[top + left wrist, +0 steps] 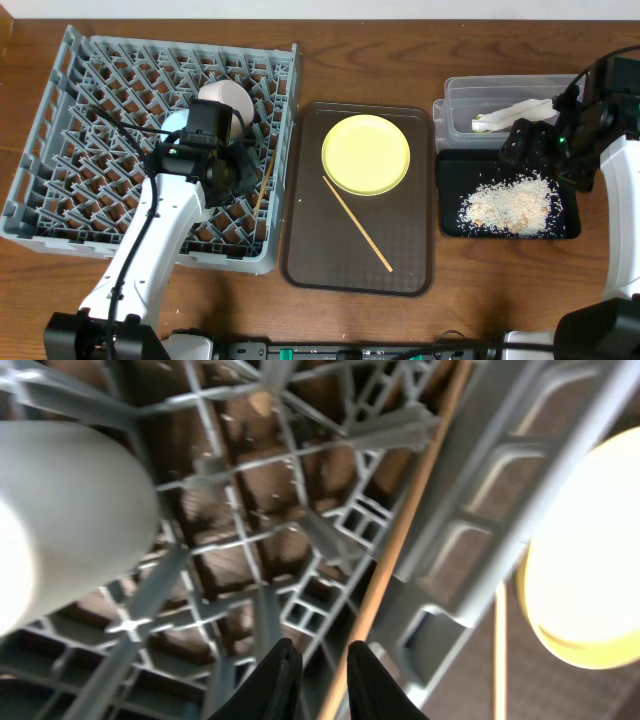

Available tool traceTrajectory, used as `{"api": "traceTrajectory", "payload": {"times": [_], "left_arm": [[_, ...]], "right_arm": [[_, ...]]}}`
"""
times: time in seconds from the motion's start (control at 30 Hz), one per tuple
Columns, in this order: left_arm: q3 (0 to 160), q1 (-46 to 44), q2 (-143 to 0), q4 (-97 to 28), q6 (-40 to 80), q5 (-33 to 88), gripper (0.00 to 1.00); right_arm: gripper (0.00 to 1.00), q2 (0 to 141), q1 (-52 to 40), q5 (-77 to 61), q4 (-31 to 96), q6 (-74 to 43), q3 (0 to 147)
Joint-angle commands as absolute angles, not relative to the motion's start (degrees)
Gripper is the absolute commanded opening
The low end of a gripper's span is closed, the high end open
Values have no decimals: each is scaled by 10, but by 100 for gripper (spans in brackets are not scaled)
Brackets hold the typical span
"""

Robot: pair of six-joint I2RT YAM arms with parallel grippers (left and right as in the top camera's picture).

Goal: Sort waste into correct bins and load items into the dishwasher
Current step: 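Carry the chopstick to the dish rack and insert it with the left gripper, then return the left gripper to the tray and grasp the second chopstick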

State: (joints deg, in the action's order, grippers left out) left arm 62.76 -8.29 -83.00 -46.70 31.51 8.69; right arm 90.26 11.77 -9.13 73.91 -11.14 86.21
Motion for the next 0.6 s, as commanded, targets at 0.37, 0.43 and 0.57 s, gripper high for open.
{"api": "traceTrajectory", "payload": {"times": [0.37, 0.43, 0.57], "left_arm": [[635, -81, -815, -456, 296, 121, 20], [635, -83, -815, -455, 296, 133, 19], [635, -102, -813, -438, 260, 182, 15]], "right_arm": [[99, 891, 119, -88, 740, -115, 872], [99, 891, 119, -88, 740, -115, 872], [99, 891, 119, -88, 740, -115, 872]]}}
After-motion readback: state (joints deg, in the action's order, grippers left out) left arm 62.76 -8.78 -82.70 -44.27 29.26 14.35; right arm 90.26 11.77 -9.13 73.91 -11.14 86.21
